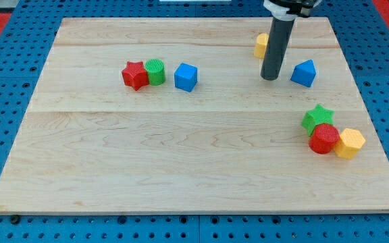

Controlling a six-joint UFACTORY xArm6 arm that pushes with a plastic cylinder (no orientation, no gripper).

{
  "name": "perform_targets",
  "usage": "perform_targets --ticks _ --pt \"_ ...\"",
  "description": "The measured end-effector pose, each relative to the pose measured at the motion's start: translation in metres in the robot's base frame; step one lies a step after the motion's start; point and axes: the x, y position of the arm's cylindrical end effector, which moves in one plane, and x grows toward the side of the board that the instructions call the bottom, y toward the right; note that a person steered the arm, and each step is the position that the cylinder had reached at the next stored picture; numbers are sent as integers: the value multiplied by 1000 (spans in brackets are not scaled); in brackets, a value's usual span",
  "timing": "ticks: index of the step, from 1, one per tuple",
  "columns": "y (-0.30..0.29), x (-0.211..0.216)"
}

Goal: Push the blue triangle towards the blue cube

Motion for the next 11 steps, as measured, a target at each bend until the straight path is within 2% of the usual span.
perform_targets --ticks 2,3,4,5,6,7,9,10,11 --pt "10 -67" --pt "52 -70" --pt "78 -60" --pt "72 -33" --pt "42 2" --pt "17 11" --pt "64 -12" --pt "96 -11" --pt "89 14"
